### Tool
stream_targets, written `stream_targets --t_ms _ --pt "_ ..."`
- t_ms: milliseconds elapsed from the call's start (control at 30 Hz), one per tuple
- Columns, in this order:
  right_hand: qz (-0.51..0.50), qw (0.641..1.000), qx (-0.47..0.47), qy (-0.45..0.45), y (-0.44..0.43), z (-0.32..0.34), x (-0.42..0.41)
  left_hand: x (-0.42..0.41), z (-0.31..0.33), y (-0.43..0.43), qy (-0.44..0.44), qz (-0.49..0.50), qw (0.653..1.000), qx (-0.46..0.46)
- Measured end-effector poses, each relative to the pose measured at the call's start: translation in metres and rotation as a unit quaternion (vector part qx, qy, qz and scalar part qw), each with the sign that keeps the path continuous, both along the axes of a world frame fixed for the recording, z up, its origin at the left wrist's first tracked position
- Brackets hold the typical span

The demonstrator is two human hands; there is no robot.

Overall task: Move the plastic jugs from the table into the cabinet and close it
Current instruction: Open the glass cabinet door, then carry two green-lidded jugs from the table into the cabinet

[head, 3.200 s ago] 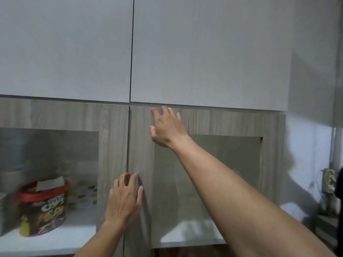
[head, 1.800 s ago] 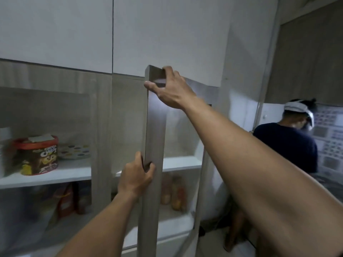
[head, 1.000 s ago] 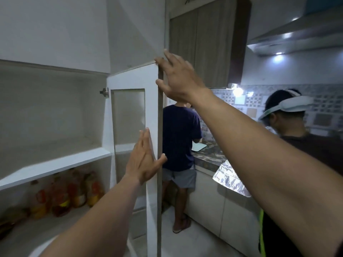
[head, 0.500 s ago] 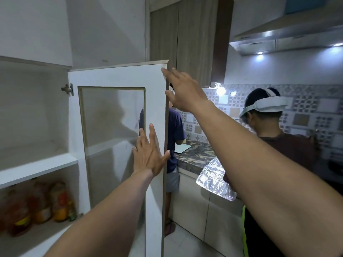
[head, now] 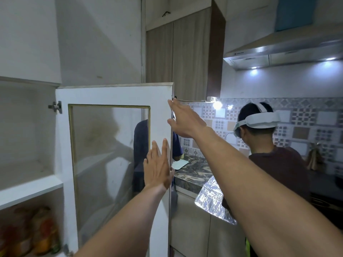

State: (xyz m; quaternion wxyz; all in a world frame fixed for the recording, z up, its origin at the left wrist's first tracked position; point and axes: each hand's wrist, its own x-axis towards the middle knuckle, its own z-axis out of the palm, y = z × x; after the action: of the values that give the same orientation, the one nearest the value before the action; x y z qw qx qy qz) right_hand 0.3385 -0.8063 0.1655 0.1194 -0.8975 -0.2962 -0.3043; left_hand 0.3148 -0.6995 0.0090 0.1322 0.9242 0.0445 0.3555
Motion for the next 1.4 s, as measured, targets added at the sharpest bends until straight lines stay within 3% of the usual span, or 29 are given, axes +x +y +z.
stream_targets --t_ms 267,500,733,1033,1400 --pt "-0.014 1.000 -0.012 -0.001 -0.004 -0.004 0.018 0.024 -0.004 0.003 -0.009 0.007 1.000 0.024" --pt "0.010 0.990 0.042 -0.138 0.041 -0.007 0.002 0.007 0.006 0.060 -0.032 0.005 0.997 0.069" --pt "0.135 0.989 0.034 -0.049 0.160 -0.040 -0.036 -0.077 0.009 0.209 -0.024 0.152 0.985 0.078" --pt "0.353 0.935 -0.002 0.031 0.384 -0.083 -0.176 -0.303 -0.010 0.383 0.000 0.423 0.905 0.037" --pt "0.556 0.820 -0.043 0.132 0.561 -0.126 -0.431 -0.599 -0.035 0.469 0.056 0.631 0.774 0.017"
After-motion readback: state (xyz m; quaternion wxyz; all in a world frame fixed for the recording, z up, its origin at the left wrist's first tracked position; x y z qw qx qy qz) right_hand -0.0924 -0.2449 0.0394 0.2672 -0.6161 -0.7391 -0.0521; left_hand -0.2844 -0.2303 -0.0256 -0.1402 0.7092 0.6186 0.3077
